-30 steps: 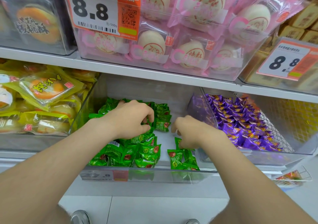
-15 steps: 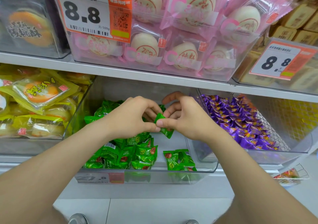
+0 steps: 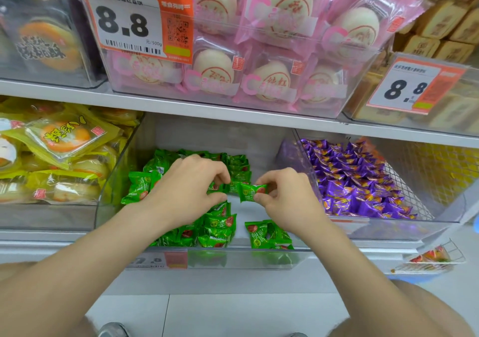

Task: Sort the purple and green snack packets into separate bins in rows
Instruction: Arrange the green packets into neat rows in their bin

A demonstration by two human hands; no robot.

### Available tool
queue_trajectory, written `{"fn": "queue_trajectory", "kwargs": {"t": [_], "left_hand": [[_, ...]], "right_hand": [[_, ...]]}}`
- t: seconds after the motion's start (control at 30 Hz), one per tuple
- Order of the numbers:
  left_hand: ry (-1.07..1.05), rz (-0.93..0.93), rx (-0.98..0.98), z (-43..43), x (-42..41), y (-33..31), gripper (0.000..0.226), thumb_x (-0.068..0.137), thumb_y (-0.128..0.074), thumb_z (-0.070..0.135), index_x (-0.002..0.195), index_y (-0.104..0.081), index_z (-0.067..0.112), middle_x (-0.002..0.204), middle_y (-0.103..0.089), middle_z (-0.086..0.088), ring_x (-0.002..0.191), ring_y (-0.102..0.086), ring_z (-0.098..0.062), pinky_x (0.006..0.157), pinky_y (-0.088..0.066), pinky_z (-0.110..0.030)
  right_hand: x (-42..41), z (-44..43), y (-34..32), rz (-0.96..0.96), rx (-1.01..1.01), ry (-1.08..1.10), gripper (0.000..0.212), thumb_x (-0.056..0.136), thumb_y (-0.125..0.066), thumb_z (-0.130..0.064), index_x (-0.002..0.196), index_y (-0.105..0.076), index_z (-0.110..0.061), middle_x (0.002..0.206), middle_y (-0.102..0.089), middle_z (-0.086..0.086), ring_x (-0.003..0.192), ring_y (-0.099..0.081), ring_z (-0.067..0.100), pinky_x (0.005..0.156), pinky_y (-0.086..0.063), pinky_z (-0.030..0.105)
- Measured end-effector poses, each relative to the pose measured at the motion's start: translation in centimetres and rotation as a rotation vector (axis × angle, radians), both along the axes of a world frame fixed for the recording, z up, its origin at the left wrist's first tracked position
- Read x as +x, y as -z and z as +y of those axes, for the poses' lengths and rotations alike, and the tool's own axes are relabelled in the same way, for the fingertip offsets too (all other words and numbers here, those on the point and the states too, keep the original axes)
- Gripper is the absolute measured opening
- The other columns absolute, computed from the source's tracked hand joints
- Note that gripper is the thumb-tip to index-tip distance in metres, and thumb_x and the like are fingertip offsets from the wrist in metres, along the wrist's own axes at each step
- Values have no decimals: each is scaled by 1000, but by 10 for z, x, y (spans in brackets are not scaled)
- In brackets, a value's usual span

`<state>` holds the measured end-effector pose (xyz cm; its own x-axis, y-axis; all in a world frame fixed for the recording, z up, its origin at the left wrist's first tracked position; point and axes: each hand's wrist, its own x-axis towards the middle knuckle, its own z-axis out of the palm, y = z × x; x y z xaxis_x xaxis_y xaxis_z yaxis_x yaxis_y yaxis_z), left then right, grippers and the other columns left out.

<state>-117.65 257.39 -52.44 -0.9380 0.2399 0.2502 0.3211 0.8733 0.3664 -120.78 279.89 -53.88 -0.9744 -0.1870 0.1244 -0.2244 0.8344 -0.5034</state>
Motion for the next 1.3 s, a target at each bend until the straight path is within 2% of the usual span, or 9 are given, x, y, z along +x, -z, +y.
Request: {"fn": "queue_trajectory", "kwargs": {"t": [0.2, 0.27, 0.4, 0.57, 0.77, 0.93, 1.03, 1.13, 1.3], "left_hand": [[5, -64, -180, 0, 5, 7, 27, 94, -69, 51, 118, -69, 41, 112, -66, 17, 119, -46, -17, 100, -36, -45], [15, -81, -211, 1, 5, 10, 24, 94, -67, 50, 117, -69, 41, 110, -63, 17, 120, -41, -17, 98, -31, -44], [21, -73, -241, -2, 1, 12, 21, 93, -65, 41, 114, -66, 41, 109, -60, 18, 120, -39, -17, 98, -30, -43], [26, -65, -282, -6, -1, 13, 23, 95, -66, 37, 118, -65, 40, 110, -61, 17, 120, -40, -16, 97, -29, -43], [53, -25, -259, -4, 0, 12, 20, 97, -65, 43, 117, -66, 40, 105, -60, 17, 114, -42, -15, 95, -28, -42], [75, 5, -212, -1, 3, 7, 14, 100, -61, 45, 112, -67, 41, 100, -61, 18, 105, -46, -10, 100, -30, -40], [94, 5, -207, 3, 4, 4, 10, 101, -59, 44, 104, -67, 39, 95, -61, 19, 100, -48, -9, 101, -33, -40], [109, -12, -207, 8, 5, 2, 11, 101, -56, 43, 99, -66, 37, 91, -62, 19, 97, -53, -7, 98, -38, -40], [107, -31, -100, 6, 4, 2, 6, 97, -61, 38, 94, -66, 37, 88, -65, 22, 92, -56, -2, 96, -47, -40]], "right_hand": [[-16, -14, 13, -24, 110, -25, 18, 85, -83, -21, 103, -77, -22, 89, -60, -3, 103, -60, 30, 82, -50, 36], [-22, -21, 15, -25, 134, -26, 19, 86, -81, -19, 104, -76, -22, 94, -63, 2, 104, -60, 31, 78, -46, 34], [-32, -34, 21, -40, 206, -27, 24, 85, -80, -19, 108, -74, -24, 113, -68, 12, 107, -64, 37, 83, -54, 40], [-37, -42, 22, -59, 248, -12, 24, 83, -82, -18, 106, -73, -16, 108, -68, 15, 104, -65, 39, 76, -49, 35], [-29, -39, 7, -66, 270, 11, 39, 82, -86, -24, 110, -62, -11, 107, -60, 14, 100, -61, 38, 80, -54, 41], [-23, -8, -20, -201, 414, -132, 30, 80, -83, -20, 101, -63, -26, 111, -62, 6, 97, -65, 28, 86, -58, 41], [-11, 0, -22, -380, 577, -330, 53, 76, -89, -41, 122, -65, -30, 116, -62, -4, 106, -63, 21, 92, -57, 41], [-2, -9, -12, -369, 555, -389, 61, 76, -90, -36, 131, -65, -27, 118, -67, -2, 110, -62, 21, 92, -56, 39], [-3, -9, -4, -290, 514, -386, 40, 78, -83, -22, 116, -74, -27, 107, -67, 0, 105, -64, 25, 87, -56, 36]]}}
